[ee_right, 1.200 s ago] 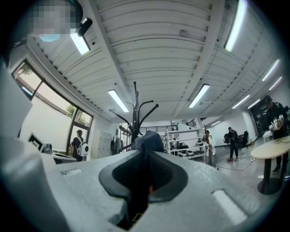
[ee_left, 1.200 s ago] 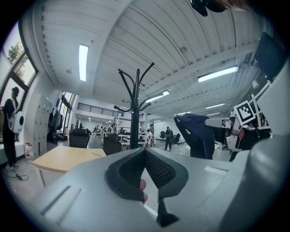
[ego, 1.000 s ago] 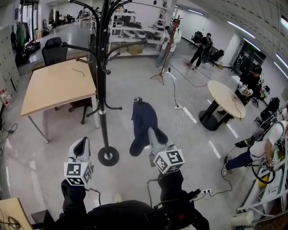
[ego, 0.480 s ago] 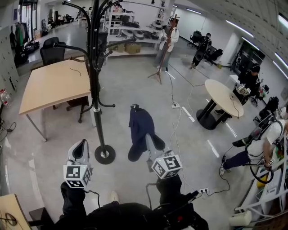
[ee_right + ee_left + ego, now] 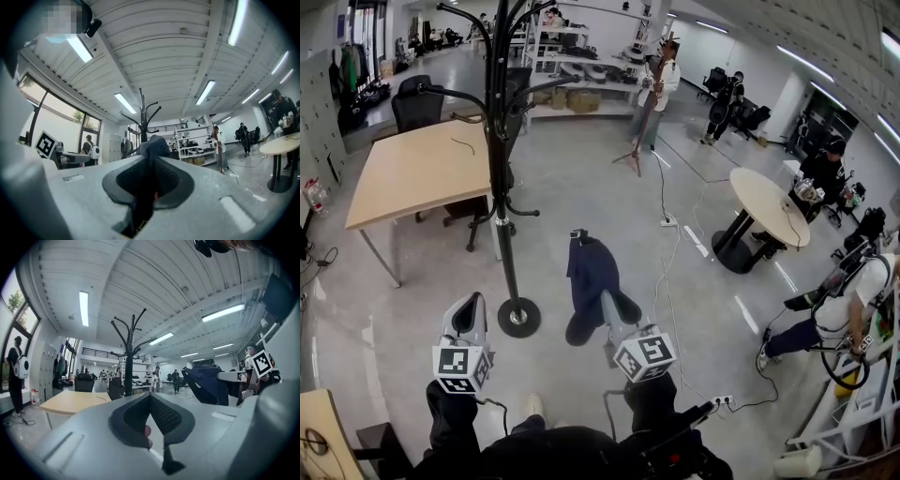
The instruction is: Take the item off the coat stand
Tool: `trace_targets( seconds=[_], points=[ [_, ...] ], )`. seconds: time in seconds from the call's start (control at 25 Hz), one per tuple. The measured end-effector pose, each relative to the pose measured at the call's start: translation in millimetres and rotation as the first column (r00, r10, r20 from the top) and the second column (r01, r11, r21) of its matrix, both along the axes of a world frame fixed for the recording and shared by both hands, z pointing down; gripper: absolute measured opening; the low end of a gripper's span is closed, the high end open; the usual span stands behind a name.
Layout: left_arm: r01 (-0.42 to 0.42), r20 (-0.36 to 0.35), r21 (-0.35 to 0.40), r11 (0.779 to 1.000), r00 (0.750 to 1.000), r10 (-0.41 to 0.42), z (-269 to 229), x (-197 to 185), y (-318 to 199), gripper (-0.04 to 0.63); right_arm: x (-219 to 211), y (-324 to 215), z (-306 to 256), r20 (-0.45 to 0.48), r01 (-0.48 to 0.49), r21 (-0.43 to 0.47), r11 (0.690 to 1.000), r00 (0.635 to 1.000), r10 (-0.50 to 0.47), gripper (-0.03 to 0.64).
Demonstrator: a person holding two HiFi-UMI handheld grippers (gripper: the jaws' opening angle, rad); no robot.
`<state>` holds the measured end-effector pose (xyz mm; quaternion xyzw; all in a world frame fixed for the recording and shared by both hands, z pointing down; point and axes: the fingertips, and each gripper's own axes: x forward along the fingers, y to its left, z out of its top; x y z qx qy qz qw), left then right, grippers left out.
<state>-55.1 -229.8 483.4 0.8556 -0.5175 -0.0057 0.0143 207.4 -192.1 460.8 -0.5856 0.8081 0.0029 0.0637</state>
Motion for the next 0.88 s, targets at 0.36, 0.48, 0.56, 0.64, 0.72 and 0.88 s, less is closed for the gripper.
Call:
trace_targets(
  seconds=[0.36, 0.48, 0.56, 0.64, 0.72, 0.88],
  points=[
    [0.022, 0.004, -0.003, 1.0, 1.0, -0.022, 2, -3, 23, 0.003, -3, 20, 4, -0.005, 0.026, 0.013, 1.0, 1.0, -0.026, 0.041],
    [0.028, 0.006, -0.002, 1.0, 1.0, -0.028, 1, -1, 30, 0.003, -1, 25, 6, -0.013, 0.031, 0.016, 0.999, 0.999, -0.031, 0.04],
    [0.031, 0.008, -0.004, 0.999, 0.999, -0.031, 3, -1, 32, 0.003, 1, 26, 8, -0.014, 0.032, 0.013, 0.999, 0.999, -0.031, 0.041],
    [0.036, 0.009, -0.008, 0.999, 0.999, -0.036, 5, -1, 34, 0.003, 1, 26, 11, -0.018, 0.033, 0.011, 0.999, 0.999, -0.033, 0.041],
    [0.039, 0.01, -0.008, 0.999, 0.999, -0.038, 6, -1, 35, 0.003, 0, 27, 13, -0.023, 0.034, 0.012, 0.999, 0.999, -0.034, 0.04],
    [0.04, 0.016, -0.006, 0.999, 0.999, -0.04, 5, -3, 37, 0.003, -1, 26, 13, -0.026, 0.031, 0.017, 0.999, 0.999, -0.03, 0.041]
  ],
)
